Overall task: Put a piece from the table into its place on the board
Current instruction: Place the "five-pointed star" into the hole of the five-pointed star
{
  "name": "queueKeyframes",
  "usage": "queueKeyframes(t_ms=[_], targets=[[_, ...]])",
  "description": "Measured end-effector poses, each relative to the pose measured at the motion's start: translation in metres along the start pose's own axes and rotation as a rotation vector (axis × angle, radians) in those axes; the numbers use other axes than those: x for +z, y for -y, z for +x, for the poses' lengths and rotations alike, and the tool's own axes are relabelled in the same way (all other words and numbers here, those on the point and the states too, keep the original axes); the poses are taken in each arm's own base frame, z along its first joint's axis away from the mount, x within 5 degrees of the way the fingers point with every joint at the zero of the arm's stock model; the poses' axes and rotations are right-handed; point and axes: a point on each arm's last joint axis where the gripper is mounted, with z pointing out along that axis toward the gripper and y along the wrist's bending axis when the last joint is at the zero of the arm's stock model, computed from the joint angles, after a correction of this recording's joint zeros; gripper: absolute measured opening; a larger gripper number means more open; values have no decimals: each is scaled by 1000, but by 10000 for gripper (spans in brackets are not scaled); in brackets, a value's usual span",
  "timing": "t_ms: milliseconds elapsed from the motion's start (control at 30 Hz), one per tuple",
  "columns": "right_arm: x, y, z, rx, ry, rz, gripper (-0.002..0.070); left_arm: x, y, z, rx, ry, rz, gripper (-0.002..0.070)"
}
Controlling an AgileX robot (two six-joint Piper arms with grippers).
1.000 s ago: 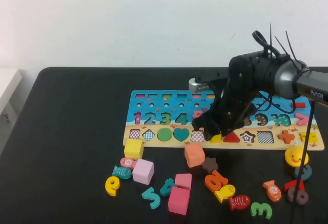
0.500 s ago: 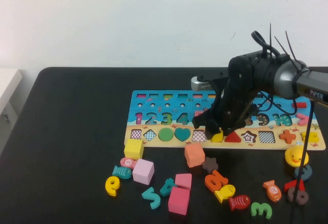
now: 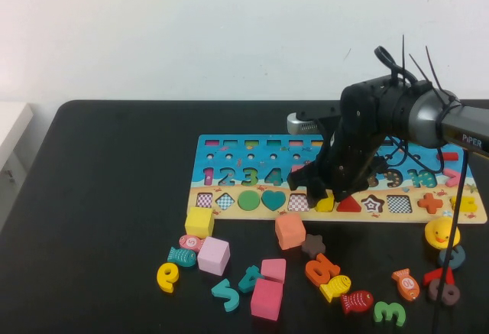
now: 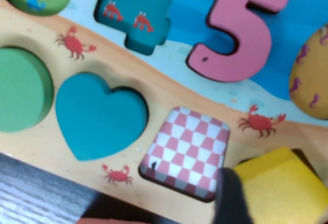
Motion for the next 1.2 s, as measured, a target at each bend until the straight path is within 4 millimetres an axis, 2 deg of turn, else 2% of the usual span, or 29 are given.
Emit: queueKeyframes(t_ms=[200,467,600,667,733,800,867,933,1033,1200], targets=[[0,1,0,13,1,6,482,0,0,0,0,0,0,-1],[-5,1,-3,4,-12,20,488,0,0,0,2,0,0,-1],[-19,-2,-13,-3,1,21,481,0,0,0,2,0,0,-1],[-26,-4,-19,-14,19,10,449,0,0,0,2,0,0,-1],[-30,-8,-21,-27,28,-25,376,0,0,0,2,0,0,-1],[-31,-12,-22,-46,28,-72,276,0,0,0,2,0,0,-1],[-30,-16,-21,-73,25,-102,141,0,0,0,2,0,0,-1],[-28,-19,-20,-105,22,-112,60,0,0,0,2,0,0,-1],[-20,-19,-18,-120,3,-111,19,0,0,0,2,0,0,-1],[-1,-15,-13,-142,-52,-76,19,0,0,0,2,0,0,-1]])
